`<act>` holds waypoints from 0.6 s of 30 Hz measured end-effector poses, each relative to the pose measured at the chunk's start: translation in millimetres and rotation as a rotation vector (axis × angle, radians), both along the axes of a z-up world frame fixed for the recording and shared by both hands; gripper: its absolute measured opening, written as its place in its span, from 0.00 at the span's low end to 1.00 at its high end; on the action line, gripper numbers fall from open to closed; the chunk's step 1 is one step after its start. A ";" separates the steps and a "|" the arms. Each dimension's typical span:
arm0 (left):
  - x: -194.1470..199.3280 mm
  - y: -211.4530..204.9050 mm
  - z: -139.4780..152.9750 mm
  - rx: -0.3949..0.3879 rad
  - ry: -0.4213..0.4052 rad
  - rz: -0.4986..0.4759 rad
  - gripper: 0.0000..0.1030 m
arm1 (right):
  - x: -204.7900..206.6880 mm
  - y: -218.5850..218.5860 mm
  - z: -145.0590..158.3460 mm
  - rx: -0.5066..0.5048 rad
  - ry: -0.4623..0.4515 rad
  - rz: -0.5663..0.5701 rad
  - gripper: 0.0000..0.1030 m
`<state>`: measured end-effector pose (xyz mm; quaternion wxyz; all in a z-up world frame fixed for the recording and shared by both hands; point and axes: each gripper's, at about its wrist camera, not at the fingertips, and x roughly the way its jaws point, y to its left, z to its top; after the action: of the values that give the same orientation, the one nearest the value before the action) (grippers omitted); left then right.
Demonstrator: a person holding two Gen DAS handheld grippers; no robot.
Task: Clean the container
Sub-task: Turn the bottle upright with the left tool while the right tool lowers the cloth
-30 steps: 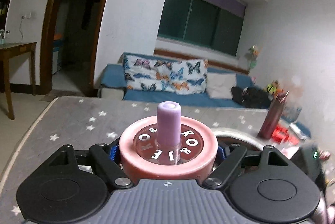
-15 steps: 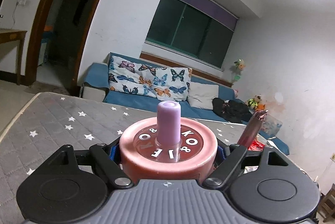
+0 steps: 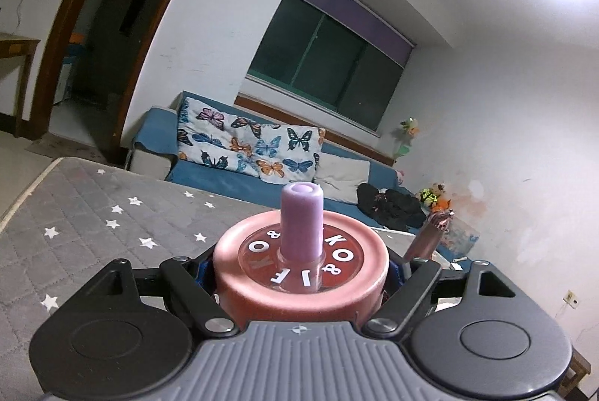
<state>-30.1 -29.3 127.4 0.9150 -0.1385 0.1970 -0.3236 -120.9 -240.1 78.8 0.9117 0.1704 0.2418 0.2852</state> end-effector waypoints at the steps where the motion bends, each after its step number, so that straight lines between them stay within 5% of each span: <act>1: -0.1 -1.3 -0.5 0.010 -0.004 0.003 0.80 | -1.6 3.3 0.0 -0.006 -0.004 0.012 0.17; 13: 12.5 -17.1 -27.4 0.189 0.014 0.096 0.80 | 13.4 -9.0 22.2 0.068 -0.017 -0.166 0.17; 18: 9.5 -38.2 -43.5 0.301 0.000 0.108 0.80 | 41.9 8.1 24.8 -0.077 -0.017 -0.248 0.19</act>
<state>-20.6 -67.5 83.9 0.9416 -0.0100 0.2354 -0.2405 -79.0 -232.0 103.7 0.9478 0.1614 0.2217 0.1625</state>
